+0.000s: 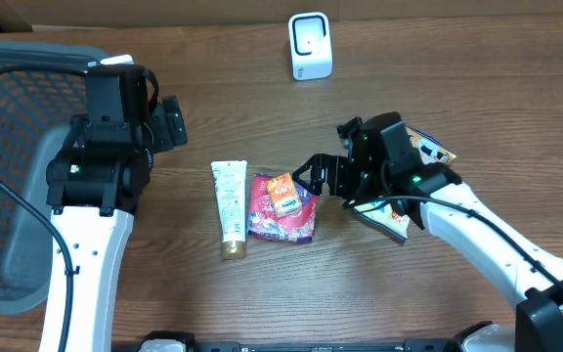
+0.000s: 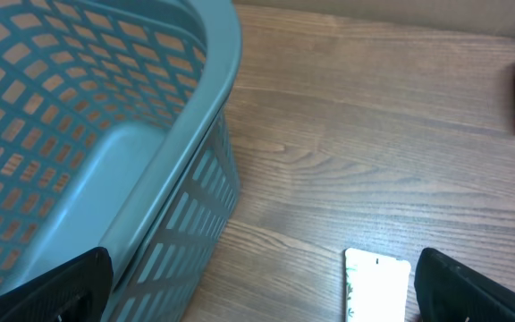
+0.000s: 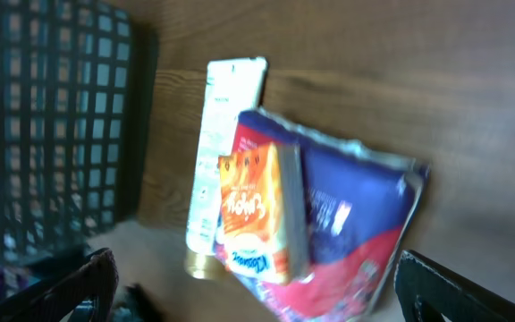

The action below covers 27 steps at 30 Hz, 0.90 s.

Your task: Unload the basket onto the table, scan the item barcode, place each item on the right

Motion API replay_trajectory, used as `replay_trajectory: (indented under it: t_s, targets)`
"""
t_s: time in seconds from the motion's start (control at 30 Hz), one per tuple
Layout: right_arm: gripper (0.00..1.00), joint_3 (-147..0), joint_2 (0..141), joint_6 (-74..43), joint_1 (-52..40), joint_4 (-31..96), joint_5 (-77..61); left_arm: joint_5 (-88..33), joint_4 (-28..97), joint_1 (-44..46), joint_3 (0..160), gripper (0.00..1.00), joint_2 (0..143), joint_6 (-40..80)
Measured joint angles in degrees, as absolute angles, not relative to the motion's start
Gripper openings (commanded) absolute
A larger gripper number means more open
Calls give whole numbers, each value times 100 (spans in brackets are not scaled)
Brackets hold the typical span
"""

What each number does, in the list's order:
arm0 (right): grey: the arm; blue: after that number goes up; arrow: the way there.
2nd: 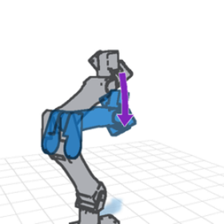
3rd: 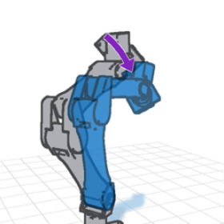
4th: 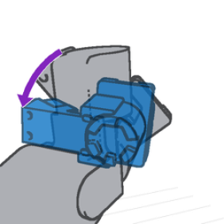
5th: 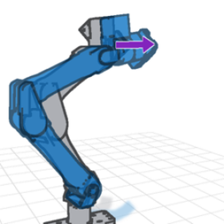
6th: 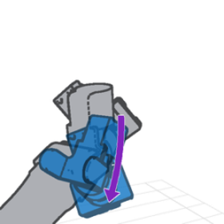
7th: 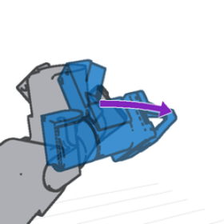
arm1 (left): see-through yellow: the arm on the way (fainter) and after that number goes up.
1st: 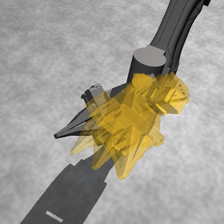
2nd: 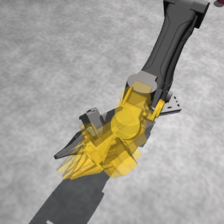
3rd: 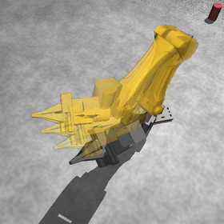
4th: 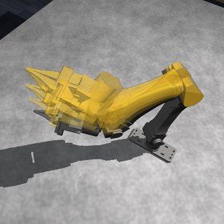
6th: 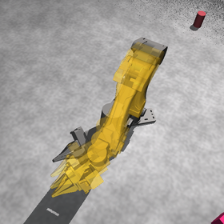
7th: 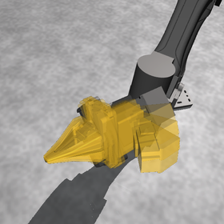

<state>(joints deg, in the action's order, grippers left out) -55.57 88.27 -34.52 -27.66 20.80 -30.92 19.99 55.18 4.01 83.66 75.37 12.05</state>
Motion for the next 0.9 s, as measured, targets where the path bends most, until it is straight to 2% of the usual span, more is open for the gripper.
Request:
replay_trajectory:
  t_s: [0.17, 0.2, 0.23, 0.27, 0.3, 0.33, 0.4, 0.47, 0.53, 0.67, 0.9]
  targets:
    - [100, -5747, 8827, -4268, -2954, 1752, -3400, 1999, 5575, 401, 8366, 100, 7537, 1205]
    - [92, -5793, 8827, -4458, -2961, 1647, -3492, 1999, 5572, 401, 8366, 100, 7537, 1205]
    - [79, -5798, 8827, -4619, -2961, 1492, -3588, 1999, 5572, 401, 8366, 100, 7537, 1205]
    - [73, -5800, 8827, -4786, -2961, 1293, -3701, 1999, 5564, 401, 8366, 100, 7537, 1210]
    - [73, -5815, 8827, -4980, -2961, 1205, -3785, 2001, 5542, 397, 8366, 100, 7537, 1238]
    - [74, -5878, 8827, -5277, -2961, 1275, -3879, 1999, 5507, 370, 8366, 100, 7537, 1291]
    - [86, -6060, 8825, -6029, -2971, 1752, -3892, 1992, 5426, 276, 8366, 100, 7537, 1387]
    - [88, -6233, 8825, -6676, -2993, 2359, -3789, 1981, 5400, 130, 8366, 100, 7537, 1470]
    - [98, -6558, 8827, -7415, -3052, 3315, -3459, 1876, 5398, -93, 8366, 100, 7537, 1514]
    - [100, -7207, 8836, -8499, -3251, 4628, -2648, 1616, 5402, -395, 8366, 100, 7537, 1557]
    - [99, -7738, 8910, -9605, -3562, 4890, -1437, 1208, 5402, -454, 8366, 100, 7537, 1621]
